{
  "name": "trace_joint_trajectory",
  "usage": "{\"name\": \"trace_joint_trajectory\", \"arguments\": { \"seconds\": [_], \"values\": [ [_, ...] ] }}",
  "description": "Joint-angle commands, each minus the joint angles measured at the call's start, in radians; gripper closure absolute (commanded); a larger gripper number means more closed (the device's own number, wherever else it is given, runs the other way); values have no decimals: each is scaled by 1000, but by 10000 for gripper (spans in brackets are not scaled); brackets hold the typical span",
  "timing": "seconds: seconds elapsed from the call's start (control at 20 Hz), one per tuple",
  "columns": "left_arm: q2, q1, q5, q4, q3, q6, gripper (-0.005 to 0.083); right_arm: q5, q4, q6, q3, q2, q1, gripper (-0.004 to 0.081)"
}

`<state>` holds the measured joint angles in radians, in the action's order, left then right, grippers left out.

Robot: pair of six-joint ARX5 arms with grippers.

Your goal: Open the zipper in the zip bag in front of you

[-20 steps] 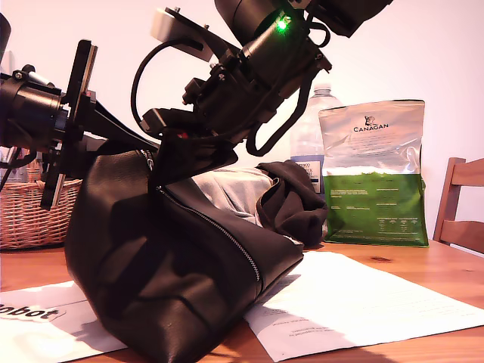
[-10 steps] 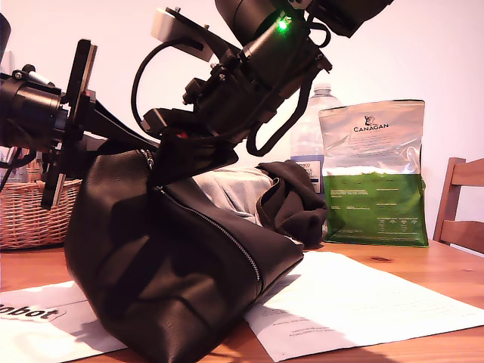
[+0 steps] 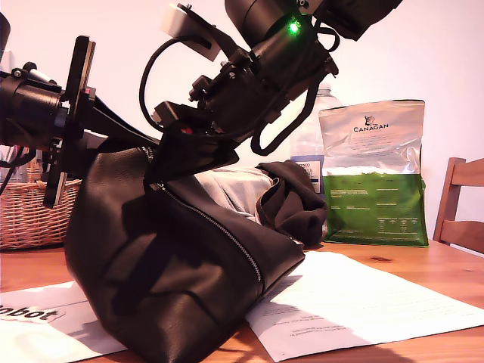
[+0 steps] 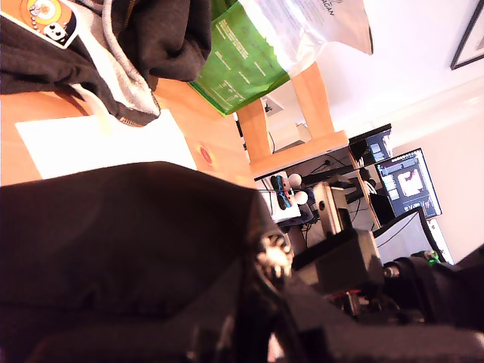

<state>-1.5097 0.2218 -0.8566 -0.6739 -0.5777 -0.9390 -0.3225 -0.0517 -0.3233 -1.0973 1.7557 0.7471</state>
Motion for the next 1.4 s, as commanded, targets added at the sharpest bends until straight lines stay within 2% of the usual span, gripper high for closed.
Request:
{"name": "trace_joint_trajectory", "arguments": {
  "seconds": [0.0, 0.45, 0.6, 0.85, 1.1, 1.35],
  "values": [
    [2, 3, -19, -37, 2, 4, 797, 11, -6, -6, -5, -18, -17, 558],
    [2, 3, -26, -38, 2, 4, 797, 7, 12, -26, -5, -18, -26, 562],
    [2, 3, -26, -38, 2, 5, 797, 7, 11, -26, -5, -18, -29, 614],
    [2, 3, -26, -38, 2, 5, 797, 8, 8, -25, -5, -18, -29, 640],
    [2, 3, -25, -38, 2, 8, 798, 10, 8, -25, -5, -18, -29, 736],
    [2, 3, -25, -38, 2, 19, 797, 11, 10, -25, -5, -18, -29, 768]
  ]
}}
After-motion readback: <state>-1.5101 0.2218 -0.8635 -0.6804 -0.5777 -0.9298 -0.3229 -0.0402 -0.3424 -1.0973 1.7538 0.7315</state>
